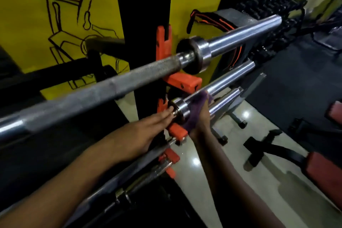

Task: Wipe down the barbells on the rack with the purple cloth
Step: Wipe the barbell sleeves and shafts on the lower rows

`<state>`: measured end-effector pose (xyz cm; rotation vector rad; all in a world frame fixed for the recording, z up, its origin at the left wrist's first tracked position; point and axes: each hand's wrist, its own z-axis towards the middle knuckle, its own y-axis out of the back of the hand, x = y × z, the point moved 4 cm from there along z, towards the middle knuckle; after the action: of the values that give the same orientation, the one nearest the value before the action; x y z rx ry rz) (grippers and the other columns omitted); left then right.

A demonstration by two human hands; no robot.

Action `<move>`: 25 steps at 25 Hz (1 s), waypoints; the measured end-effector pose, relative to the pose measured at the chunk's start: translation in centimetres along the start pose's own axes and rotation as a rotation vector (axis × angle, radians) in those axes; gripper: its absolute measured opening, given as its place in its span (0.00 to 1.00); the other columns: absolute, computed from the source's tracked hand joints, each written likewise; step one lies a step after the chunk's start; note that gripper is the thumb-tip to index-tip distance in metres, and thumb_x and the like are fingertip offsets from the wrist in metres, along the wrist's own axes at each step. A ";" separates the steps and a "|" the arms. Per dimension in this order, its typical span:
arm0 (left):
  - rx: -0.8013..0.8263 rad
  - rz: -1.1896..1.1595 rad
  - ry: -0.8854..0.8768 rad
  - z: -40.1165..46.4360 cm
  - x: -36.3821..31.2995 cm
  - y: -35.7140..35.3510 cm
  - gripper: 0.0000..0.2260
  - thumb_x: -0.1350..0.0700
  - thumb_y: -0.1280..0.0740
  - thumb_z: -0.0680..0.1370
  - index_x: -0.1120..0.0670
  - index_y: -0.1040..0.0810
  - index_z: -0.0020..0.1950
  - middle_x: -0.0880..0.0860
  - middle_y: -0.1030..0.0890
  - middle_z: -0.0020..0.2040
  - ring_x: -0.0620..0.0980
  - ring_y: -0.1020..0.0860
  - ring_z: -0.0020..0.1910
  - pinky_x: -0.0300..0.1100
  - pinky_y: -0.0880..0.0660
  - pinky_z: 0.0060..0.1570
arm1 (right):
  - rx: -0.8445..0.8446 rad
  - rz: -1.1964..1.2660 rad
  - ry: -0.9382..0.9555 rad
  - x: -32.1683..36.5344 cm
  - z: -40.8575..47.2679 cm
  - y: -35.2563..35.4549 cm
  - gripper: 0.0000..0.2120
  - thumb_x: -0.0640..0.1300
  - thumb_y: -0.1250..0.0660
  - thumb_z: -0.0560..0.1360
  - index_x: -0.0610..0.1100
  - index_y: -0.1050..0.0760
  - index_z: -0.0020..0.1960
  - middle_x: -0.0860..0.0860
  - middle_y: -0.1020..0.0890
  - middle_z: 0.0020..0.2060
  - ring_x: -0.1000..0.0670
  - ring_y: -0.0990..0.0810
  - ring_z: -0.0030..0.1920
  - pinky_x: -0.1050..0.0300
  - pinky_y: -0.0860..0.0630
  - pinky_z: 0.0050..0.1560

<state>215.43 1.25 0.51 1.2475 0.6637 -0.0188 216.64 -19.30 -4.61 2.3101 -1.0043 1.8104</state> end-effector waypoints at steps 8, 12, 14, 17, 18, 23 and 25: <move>-0.034 0.026 -0.008 0.3 0.0 -0.1 0.36 0.70 0.35 0.78 0.50 0.43 0.81 0.42 0.50 0.82 0.42 0.43 0.78 0.47 0.29 0.69 | 0.054 -0.695 0.072 1.8 -3.5 2.7 0.18 0.64 0.43 0.82 0.52 0.24 0.50 0.55 0.16 0.38 0.52 0.16 0.42 0.57 0.21 0.41; 0.002 0.054 0.030 0.2 -0.3 0.0 0.36 0.69 0.36 0.79 0.48 0.46 0.81 0.38 0.54 0.81 0.37 0.47 0.78 0.32 0.39 0.73 | 0.152 -1.047 0.188 2.8 -4.2 5.1 0.16 0.60 0.40 0.82 0.48 0.22 0.51 0.50 0.15 0.41 0.50 0.16 0.41 0.59 0.22 0.40; 0.013 0.072 0.031 0.2 -0.3 0.0 0.36 0.69 0.36 0.78 0.48 0.46 0.81 0.38 0.54 0.81 0.36 0.48 0.78 0.28 0.43 0.71 | 0.087 -0.961 0.239 3.5 -3.8 5.5 0.13 0.57 0.38 0.82 0.48 0.23 0.51 0.50 0.16 0.39 0.54 0.16 0.37 0.59 0.23 0.37; -0.006 0.085 0.035 0.0 -0.4 0.1 0.36 0.70 0.36 0.78 0.49 0.44 0.81 0.39 0.52 0.81 0.38 0.45 0.78 0.34 0.35 0.70 | -0.135 -0.185 0.035 2.1 -2.0 6.2 0.17 0.58 0.39 0.83 0.45 0.24 0.56 0.46 0.17 0.45 0.51 0.15 0.41 0.57 0.19 0.35; -0.012 0.091 0.036 -0.1 -0.5 0.1 0.36 0.70 0.36 0.78 0.49 0.44 0.81 0.39 0.52 0.81 0.38 0.45 0.78 0.35 0.33 0.70 | -0.113 0.070 -0.030 1.4 -1.0 5.8 0.22 0.62 0.42 0.82 0.44 0.23 0.59 0.45 0.17 0.49 0.49 0.15 0.45 0.55 0.18 0.40; -0.023 0.053 0.021 0.0 -0.3 0.0 0.35 0.70 0.36 0.78 0.50 0.44 0.81 0.41 0.51 0.81 0.41 0.44 0.78 0.46 0.30 0.70 | -0.084 0.308 -0.088 -0.5 -0.7 0.5 0.39 0.75 0.49 0.76 0.43 0.19 0.60 0.42 0.16 0.58 0.41 0.18 0.60 0.43 0.25 0.66; -0.033 0.052 0.021 0.0 -0.1 0.0 0.35 0.69 0.36 0.78 0.50 0.44 0.81 0.42 0.50 0.82 0.41 0.44 0.79 0.47 0.28 0.69 | -0.026 0.139 -0.091 -1.9 -3.0 0.0 0.38 0.71 0.52 0.79 0.42 0.20 0.60 0.42 0.15 0.55 0.43 0.16 0.56 0.45 0.21 0.61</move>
<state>215.39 1.19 0.50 1.2344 0.6469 0.0477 213.82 -17.18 -5.34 2.3819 -1.2226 1.7408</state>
